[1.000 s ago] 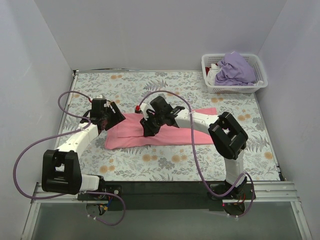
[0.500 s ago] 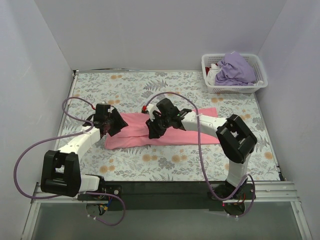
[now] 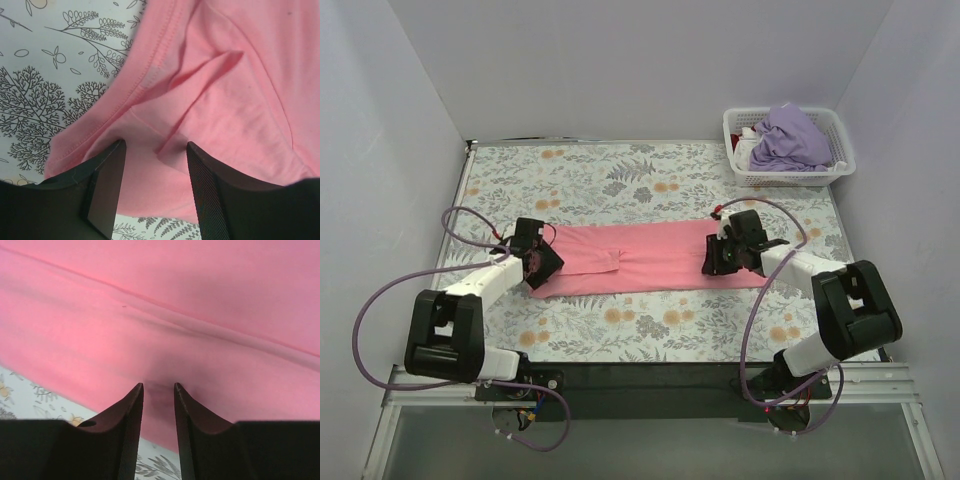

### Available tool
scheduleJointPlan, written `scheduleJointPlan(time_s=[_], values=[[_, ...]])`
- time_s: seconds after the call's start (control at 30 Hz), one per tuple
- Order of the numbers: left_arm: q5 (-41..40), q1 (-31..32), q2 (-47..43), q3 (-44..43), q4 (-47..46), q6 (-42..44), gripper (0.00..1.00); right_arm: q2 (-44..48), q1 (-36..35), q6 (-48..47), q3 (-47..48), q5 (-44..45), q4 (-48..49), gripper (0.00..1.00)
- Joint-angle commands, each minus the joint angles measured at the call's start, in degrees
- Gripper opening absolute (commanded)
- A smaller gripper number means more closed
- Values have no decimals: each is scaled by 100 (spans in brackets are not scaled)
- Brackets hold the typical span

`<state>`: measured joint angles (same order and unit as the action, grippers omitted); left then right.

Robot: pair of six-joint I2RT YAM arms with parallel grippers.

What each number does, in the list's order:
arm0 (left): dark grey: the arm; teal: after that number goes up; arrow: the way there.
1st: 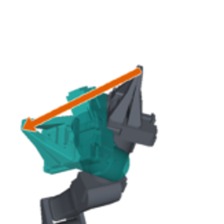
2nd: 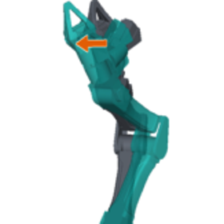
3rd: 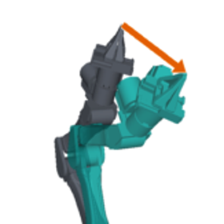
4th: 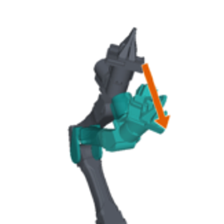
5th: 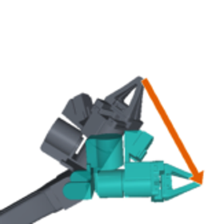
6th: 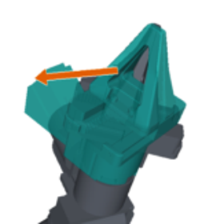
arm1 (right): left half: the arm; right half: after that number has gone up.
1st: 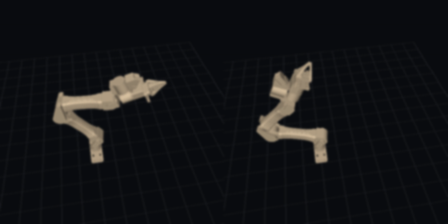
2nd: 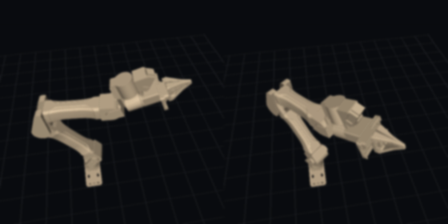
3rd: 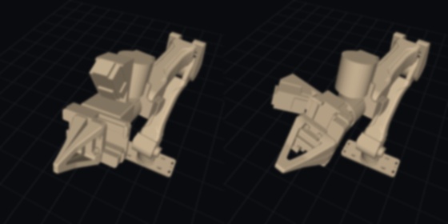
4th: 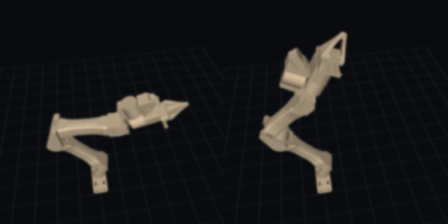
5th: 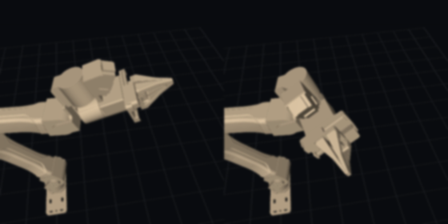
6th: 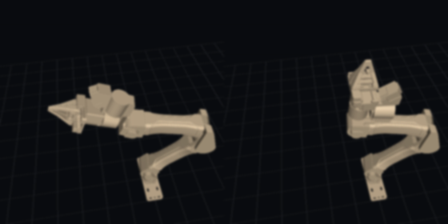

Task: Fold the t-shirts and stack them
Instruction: Fold the tshirt

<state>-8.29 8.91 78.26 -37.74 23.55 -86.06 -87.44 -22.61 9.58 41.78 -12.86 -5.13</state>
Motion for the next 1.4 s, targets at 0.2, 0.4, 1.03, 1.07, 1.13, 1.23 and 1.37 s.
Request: scheduleJointPlan(time_s=[0.2,0.4,1.03,1.07,1.13,1.23,1.37], values=[[-489,-310,997,-541,123,98,51,753,1039,615,-864,820,161,39],[-480,-328,1236,-1253,220,327,57,1176,1031,457,-689,504,-15,49],[-893,-231,1847,-1348,71,300,62,-54,-392,210,-29,935,-1385,49],[-937,-231,2007,-1516,71,353,61,-19,-550,332,-125,856,-1429,49],[-1155,-240,2341,-2024,158,511,61,25,-1024,482,-266,707,-1491,49],[-1341,-240,2965,-2588,246,809,61,148,-1745,834,-539,347,-1754,49],[-1281,-249,3862,-3895,396,1144,61,560,-2729,1203,-750,-154,-1913,49]])
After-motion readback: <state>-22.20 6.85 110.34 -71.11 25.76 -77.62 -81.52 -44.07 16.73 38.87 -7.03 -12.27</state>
